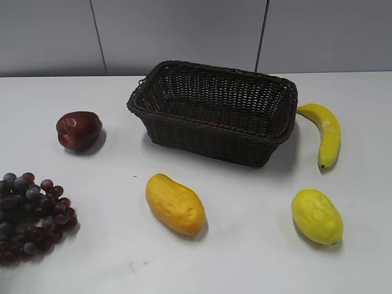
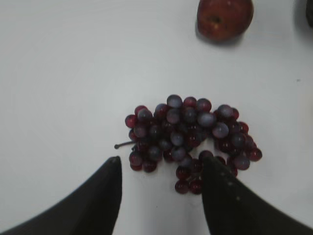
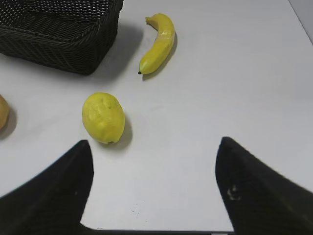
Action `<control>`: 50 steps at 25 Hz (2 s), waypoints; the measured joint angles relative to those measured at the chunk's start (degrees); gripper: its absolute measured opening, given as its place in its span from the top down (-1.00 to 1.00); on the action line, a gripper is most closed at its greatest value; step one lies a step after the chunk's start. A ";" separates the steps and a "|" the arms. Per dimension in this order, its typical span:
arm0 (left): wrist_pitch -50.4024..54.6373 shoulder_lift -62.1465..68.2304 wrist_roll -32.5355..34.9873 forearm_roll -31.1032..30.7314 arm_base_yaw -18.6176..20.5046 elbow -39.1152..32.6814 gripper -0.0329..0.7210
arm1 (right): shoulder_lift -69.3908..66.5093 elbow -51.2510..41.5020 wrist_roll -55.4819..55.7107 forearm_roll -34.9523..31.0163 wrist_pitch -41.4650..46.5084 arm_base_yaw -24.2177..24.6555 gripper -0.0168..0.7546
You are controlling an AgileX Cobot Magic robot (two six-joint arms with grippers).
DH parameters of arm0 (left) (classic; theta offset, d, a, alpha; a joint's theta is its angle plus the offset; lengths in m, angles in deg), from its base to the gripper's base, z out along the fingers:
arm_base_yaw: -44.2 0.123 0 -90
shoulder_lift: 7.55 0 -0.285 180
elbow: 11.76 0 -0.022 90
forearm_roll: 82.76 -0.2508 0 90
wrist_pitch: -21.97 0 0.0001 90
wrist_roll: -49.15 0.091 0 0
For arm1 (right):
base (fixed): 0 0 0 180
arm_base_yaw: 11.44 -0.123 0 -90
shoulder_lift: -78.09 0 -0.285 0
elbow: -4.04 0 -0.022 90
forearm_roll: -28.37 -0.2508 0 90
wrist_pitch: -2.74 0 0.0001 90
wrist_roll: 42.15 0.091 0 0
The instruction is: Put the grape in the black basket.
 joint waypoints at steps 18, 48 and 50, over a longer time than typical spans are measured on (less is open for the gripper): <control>-4.28 25.20 36.01 -4.33 -11.73 5.97 -0.43 | 0.00 0.00 0.00 0.00 0.00 0.00 -0.57; 5.16 36.24 33.08 -3.51 -13.32 12.95 0.68 | 0.00 0.00 -0.02 0.00 0.00 0.00 -0.57; 7.48 33.90 32.88 -3.13 -13.32 15.81 0.69 | 0.00 0.00 -0.02 0.00 0.00 0.00 -0.57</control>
